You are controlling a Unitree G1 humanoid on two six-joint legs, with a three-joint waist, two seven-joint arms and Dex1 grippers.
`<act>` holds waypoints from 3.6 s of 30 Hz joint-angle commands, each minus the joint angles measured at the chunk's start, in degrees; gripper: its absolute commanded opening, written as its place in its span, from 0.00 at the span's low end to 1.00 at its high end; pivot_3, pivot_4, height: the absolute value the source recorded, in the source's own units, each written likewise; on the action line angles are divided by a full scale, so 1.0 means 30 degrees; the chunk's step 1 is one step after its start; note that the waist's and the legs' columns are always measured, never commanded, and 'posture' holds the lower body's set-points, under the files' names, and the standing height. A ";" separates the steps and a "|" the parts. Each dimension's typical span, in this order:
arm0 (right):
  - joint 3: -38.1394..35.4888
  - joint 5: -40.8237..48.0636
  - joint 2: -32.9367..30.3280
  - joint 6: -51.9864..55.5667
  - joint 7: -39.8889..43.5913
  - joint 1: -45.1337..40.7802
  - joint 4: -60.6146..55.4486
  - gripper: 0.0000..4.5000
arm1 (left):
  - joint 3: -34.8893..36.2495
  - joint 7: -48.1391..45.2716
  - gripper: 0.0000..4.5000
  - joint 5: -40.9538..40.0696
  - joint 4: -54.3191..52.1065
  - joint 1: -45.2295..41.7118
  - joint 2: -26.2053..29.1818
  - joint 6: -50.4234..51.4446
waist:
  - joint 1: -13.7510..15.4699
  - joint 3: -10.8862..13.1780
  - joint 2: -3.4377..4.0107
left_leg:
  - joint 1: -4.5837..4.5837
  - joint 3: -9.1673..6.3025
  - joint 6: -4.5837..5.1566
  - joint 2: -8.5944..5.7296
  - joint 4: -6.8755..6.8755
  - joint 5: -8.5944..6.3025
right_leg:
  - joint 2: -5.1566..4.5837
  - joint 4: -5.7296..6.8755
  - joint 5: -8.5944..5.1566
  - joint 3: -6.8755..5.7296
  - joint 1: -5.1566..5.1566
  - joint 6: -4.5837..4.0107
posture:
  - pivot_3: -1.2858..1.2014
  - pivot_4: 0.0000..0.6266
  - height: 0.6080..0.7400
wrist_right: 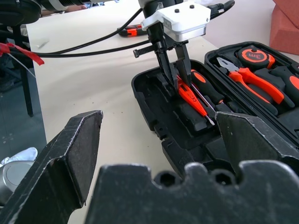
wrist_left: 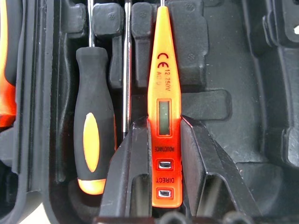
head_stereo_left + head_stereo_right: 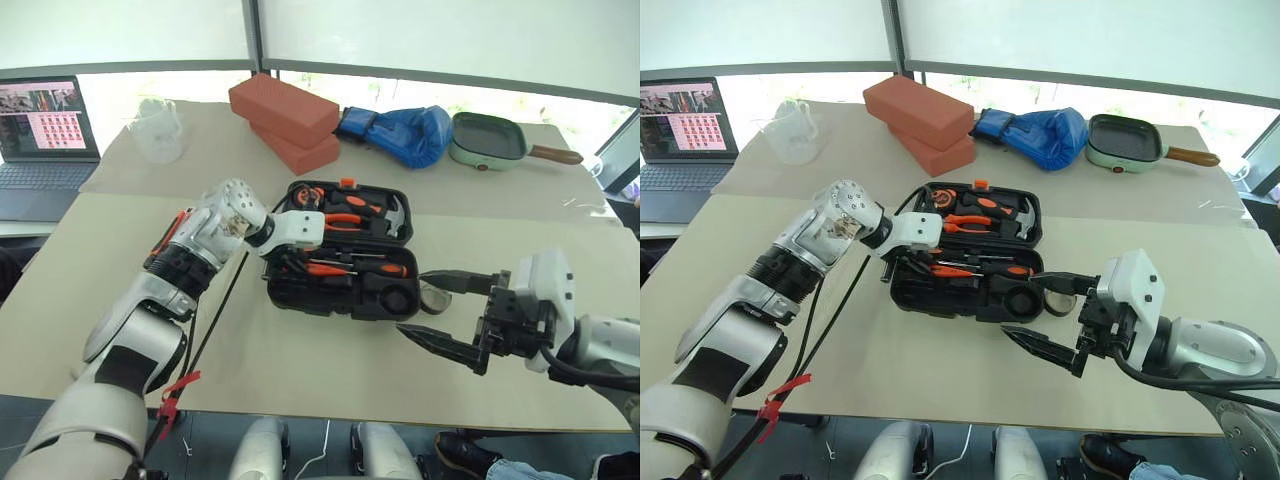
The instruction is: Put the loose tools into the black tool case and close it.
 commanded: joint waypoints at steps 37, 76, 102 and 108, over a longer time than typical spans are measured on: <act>0.0525 0.0958 -0.0280 -0.0025 -0.1041 -0.1588 0.0283 1.00 | 0.6340 -0.0418 0.01 -0.5086 -0.1821 0.3982 0.0010 -0.1938 | 0.0037 -0.0005 0.0008 | 0.0001 0.0001 0.0002 0.0003 0.0052 -0.0001 | -0.0027 0.0056 0.0000 0.0014 0.0002 0.0015 | 0.52 0.24 0.99; 0.0369 0.1713 -0.0595 0.0030 -0.1455 -0.1222 0.0313 1.00 | 0.5931 0.1678 0.01 -0.3443 0.3114 0.4867 -0.0341 -0.6049 | 0.0005 -0.0012 0.0008 | 0.0023 -0.0003 0.0005 0.0006 0.0047 -0.0003 | -0.0027 0.0057 0.0003 0.0013 0.0022 0.0019 | 0.52 0.24 0.99; 0.0580 0.1122 -0.0148 -0.0286 -0.1575 -0.0850 0.0554 1.00 | 0.6214 0.0959 0.01 -0.3821 0.1765 0.3771 -0.0956 -0.5513 | 0.0029 -0.0038 0.0002 | 0.0017 -0.0001 0.0005 0.0006 0.0060 -0.0003 | -0.0028 0.0059 0.0006 0.0013 0.0024 0.0024 | 0.52 0.24 0.99; 0.0424 0.1230 -0.0086 -0.0288 -0.1792 -0.0680 0.0492 1.00 | 0.5645 0.0854 0.01 -0.2822 0.2656 0.3640 -0.0561 -0.6122 | 0.0026 -0.0038 0.0002 | 0.0020 -0.0002 0.0005 0.0000 0.0058 -0.0003 | -0.0020 0.0058 0.0006 0.0012 0.0026 0.0023 | 0.52 0.24 0.99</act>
